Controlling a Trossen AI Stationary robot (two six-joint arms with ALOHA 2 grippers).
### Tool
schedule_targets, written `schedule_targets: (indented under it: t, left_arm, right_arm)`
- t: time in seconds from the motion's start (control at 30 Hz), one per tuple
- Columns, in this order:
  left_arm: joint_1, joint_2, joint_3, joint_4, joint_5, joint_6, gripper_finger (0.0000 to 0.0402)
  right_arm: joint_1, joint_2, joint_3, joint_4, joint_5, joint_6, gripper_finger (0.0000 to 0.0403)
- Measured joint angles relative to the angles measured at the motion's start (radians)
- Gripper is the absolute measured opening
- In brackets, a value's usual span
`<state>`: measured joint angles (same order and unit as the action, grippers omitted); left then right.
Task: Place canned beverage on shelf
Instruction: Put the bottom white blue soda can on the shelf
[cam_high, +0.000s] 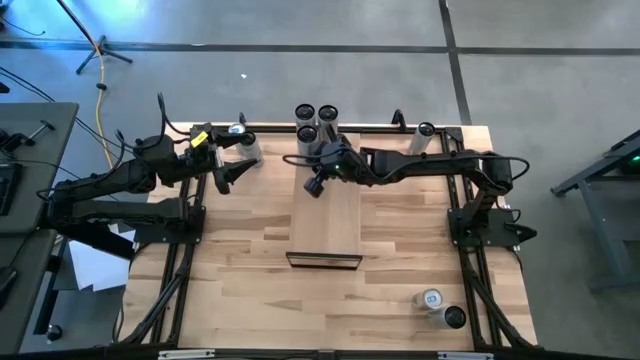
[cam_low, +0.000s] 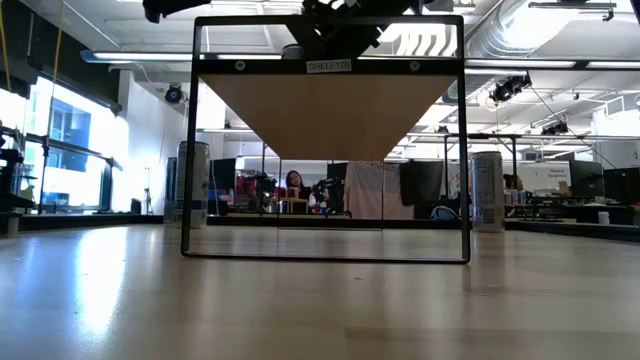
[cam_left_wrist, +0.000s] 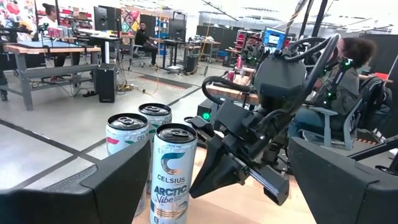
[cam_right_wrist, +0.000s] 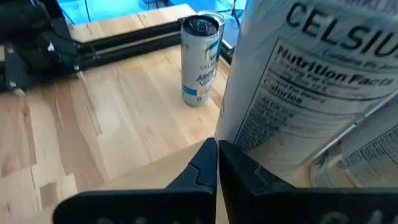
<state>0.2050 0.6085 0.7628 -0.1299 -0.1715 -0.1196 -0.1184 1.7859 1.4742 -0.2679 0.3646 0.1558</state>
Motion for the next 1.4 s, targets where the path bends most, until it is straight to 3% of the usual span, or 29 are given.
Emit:
schedule_targets:
  t: [0.77,1.1,1.4]
  left_arm:
    - [0.000,0.000,0.000,0.000,0.000,0.000,0.0351]
    - [0.000,0.000,0.000,-0.001,-0.002,0.000,0.0351]
    - [0.001,0.093,0.000,-0.080,-0.110,0.125,0.0351]
  right_arm:
    - [-0.045,-0.032,0.000,-0.046,-0.012,-0.026,0.0000]
    - [-0.047,-0.045,0.000,-0.144,0.000,-0.053,0.0000]
    - [-0.069,-0.046,0.000,-0.138,0.028,-0.070,0.0000]
